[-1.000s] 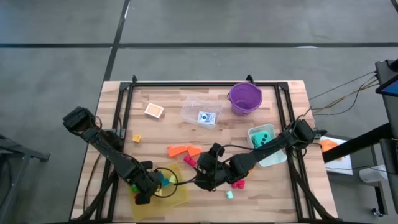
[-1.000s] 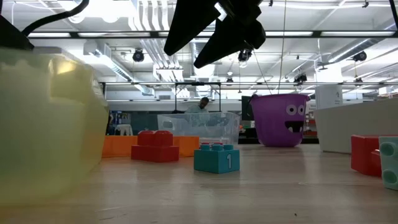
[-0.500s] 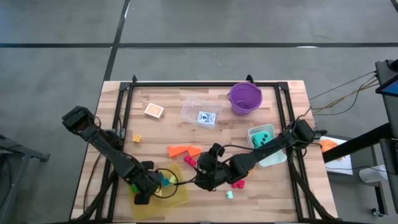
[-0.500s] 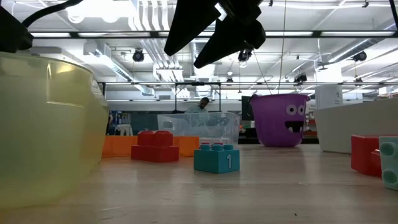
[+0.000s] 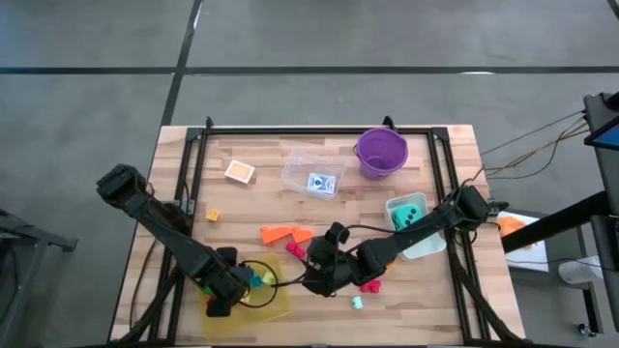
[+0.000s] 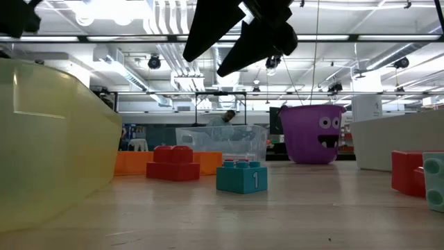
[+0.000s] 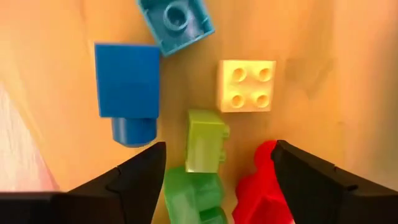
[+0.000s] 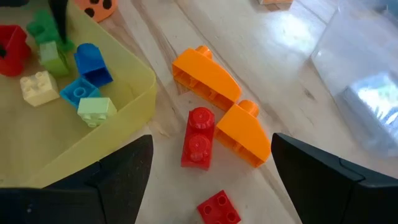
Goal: Pick & Place Toys
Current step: Put the blue game piece into the yellow bin
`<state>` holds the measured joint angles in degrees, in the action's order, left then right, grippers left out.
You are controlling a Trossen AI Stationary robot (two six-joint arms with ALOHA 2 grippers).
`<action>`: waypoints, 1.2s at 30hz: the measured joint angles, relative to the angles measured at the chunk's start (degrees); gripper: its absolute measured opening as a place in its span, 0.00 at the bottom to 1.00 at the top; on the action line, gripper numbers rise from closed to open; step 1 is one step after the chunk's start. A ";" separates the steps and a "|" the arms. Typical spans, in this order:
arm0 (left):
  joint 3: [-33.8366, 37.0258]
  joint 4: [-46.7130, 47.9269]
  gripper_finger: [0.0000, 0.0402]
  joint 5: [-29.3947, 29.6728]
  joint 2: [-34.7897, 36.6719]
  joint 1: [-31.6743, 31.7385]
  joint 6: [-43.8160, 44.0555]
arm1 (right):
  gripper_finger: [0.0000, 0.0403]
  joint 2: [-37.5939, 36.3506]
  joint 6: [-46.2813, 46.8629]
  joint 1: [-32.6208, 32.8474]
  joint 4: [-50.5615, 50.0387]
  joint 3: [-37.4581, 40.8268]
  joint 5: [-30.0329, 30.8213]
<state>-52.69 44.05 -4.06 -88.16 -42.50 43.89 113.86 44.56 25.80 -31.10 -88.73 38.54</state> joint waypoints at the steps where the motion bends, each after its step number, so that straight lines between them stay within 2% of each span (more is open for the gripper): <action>1: -0.50 0.03 0.72 0.37 0.36 0.00 -0.21 | 0.80 0.00 1.56 0.00 -0.22 0.00 -0.24; 6: -1.53 -0.09 0.72 7.34 4.26 0.00 0.38 | 0.80 0.00 11.63 -0.20 -4.76 0.04 -6.65; 12: -1.35 -0.39 0.72 20.24 10.13 0.24 3.39 | 0.80 0.00 14.69 -0.09 -8.08 0.04 -12.03; 15: -1.35 -1.76 0.72 23.62 12.42 0.33 0.65 | 0.80 0.52 14.93 0.05 -7.99 0.02 -14.96; 19: -1.35 -5.58 0.72 25.53 14.57 0.33 -3.57 | 0.80 3.07 15.14 0.22 -8.62 0.04 -17.88; 23: -1.35 -9.26 0.72 26.17 15.77 0.55 -8.13 | 0.80 5.69 17.18 0.71 -9.32 0.07 -17.91; 30: -1.35 -9.13 0.72 25.97 16.09 0.98 -10.70 | 0.80 7.22 20.10 1.40 -9.15 0.04 -16.69; 36: -1.35 -9.05 0.72 25.95 16.09 1.31 -11.11 | 0.80 8.63 17.96 1.32 -6.58 0.03 -16.12</action>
<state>-54.04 35.00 21.89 -72.07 -41.19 32.77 122.49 62.52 27.12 -37.67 -88.69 22.42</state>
